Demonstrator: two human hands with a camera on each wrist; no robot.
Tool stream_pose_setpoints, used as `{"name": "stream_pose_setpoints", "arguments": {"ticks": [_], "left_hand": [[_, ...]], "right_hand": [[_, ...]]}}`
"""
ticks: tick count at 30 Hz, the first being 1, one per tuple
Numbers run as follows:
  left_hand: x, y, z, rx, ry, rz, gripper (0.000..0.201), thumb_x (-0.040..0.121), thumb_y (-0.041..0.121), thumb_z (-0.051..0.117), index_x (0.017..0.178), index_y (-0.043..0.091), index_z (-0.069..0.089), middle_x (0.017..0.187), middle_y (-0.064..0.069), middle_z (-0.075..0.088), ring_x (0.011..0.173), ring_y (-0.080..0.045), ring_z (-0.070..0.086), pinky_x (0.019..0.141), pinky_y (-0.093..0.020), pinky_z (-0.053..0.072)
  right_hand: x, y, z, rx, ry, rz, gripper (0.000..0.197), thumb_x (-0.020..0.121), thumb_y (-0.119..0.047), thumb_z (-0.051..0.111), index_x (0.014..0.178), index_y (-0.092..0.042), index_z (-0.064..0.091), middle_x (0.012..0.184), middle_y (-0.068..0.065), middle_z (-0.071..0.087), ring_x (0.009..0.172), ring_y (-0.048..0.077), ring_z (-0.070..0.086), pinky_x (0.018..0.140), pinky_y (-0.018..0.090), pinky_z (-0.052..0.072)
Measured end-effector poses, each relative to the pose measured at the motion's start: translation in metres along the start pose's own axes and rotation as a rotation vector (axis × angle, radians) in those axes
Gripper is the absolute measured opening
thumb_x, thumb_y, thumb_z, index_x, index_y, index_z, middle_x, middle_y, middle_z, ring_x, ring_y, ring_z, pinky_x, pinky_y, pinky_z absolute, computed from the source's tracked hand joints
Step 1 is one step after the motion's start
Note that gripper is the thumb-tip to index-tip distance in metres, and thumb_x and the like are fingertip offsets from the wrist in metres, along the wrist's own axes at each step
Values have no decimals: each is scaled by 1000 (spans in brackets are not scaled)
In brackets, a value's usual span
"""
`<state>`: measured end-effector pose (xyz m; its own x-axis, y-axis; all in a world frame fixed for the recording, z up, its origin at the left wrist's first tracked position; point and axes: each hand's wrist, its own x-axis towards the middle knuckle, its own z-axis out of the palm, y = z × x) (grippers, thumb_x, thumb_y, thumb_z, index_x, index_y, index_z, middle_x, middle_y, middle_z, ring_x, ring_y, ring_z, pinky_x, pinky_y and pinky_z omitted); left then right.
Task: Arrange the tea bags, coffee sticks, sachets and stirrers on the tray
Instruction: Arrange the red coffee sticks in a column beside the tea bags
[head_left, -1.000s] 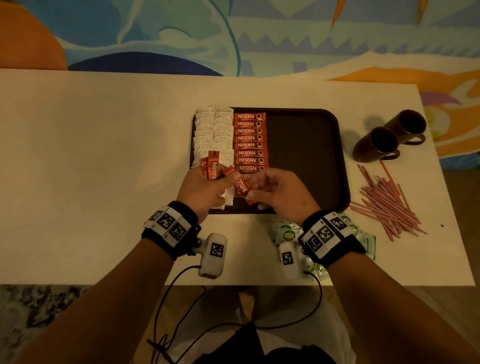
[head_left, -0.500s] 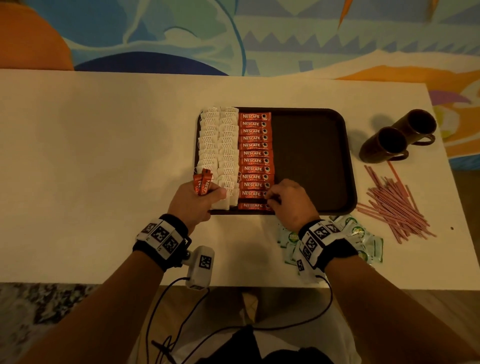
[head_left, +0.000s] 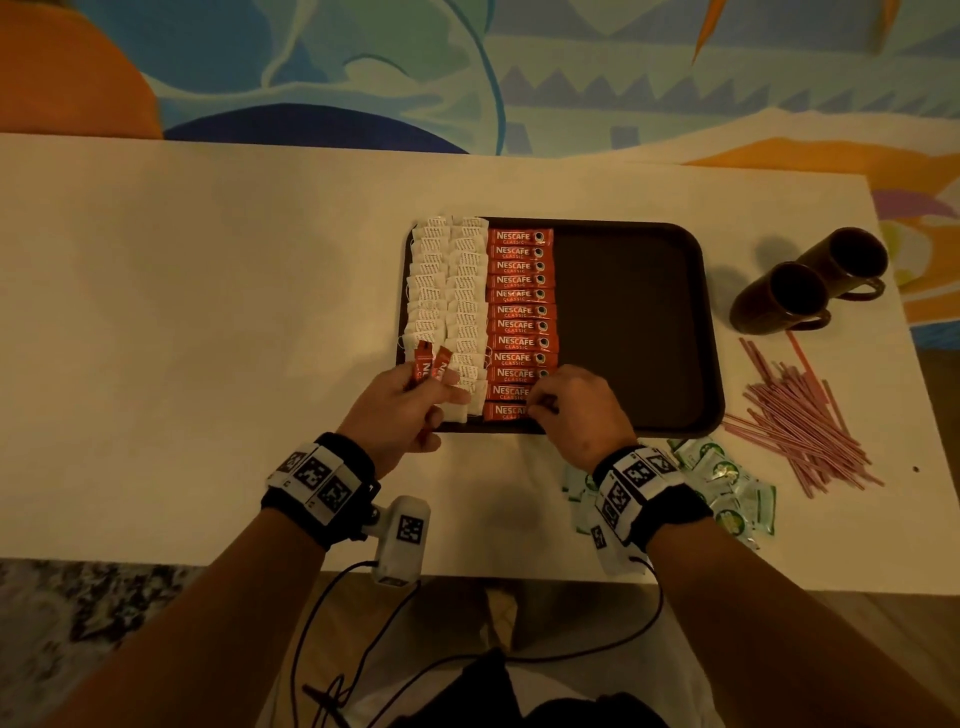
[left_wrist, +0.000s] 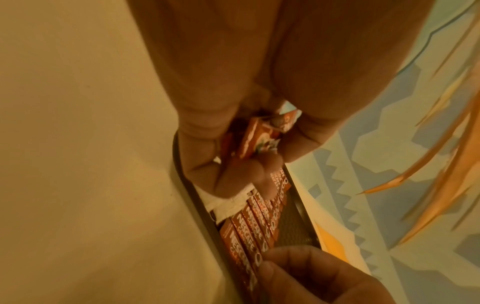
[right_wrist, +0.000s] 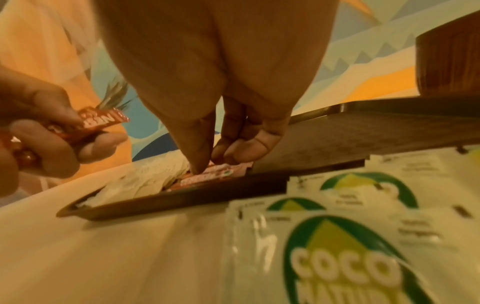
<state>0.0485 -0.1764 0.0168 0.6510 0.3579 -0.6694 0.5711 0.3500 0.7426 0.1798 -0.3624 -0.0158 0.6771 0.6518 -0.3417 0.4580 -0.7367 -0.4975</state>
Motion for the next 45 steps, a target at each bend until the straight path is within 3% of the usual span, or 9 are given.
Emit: {"name": "stream_pose_setpoints", "arguments": {"ticks": [3,8,13,17,23,32,38,42,45], "left_hand": [[-3,4,3,-73,-145,-34,24,99,14,63,123,10,65,115,-11,75,91,-20,73,77,-43,61],[-7,7,14,-50,-338,18,35,100,15,63,135,17,61,127,-8,71,116,-26,70,87,-60,58],[-5,8,22,37,-313,48,31,99,18,64,129,11,63,120,-13,73,109,-29,72,80,-58,61],[2,11,19,99,-132,105,21,100,24,63,116,11,67,105,-4,78,94,-22,75,73,-45,63],[12,7,21,249,-90,215,13,96,32,69,103,21,72,91,6,75,83,-10,71,67,-34,59],[23,-1,17,229,40,197,13,93,30,73,100,19,78,103,-2,78,96,-29,75,77,-60,61],[23,3,18,199,115,199,16,95,33,69,99,18,74,84,7,75,62,-6,64,57,-29,53],[24,-2,3,212,142,207,18,95,33,69,92,16,74,89,-2,76,58,-11,56,60,-36,51],[24,-5,-4,197,121,196,13,94,32,69,91,21,75,103,2,78,81,-13,72,73,-44,63]], "right_hand": [[-1,-6,-6,179,102,2,9,93,-26,74,101,-23,75,107,-7,63,95,6,61,88,25,54],[1,-30,-22,495,54,-61,25,90,-36,77,113,-26,73,104,-14,65,93,-3,61,77,9,44],[8,-35,-27,542,53,-85,9,92,-27,75,90,-21,69,98,-10,69,89,1,64,77,18,49],[9,-25,-37,587,38,-23,6,101,-29,63,105,-25,65,106,-8,72,95,11,71,85,39,61],[-1,-24,-28,552,-116,-90,37,96,-22,70,132,-27,61,94,-2,71,72,13,70,65,24,59],[-6,9,-35,770,-77,91,12,90,-12,76,102,-12,74,86,8,76,74,18,71,72,30,62],[9,22,-33,790,51,284,9,89,-12,77,98,-13,74,89,5,78,73,14,71,68,27,57],[26,27,-20,671,106,391,11,86,-17,81,93,-19,72,86,-1,78,74,14,72,70,30,59],[34,25,-12,605,120,430,12,86,-19,81,92,-19,71,86,-2,76,75,13,72,71,31,60]]}}
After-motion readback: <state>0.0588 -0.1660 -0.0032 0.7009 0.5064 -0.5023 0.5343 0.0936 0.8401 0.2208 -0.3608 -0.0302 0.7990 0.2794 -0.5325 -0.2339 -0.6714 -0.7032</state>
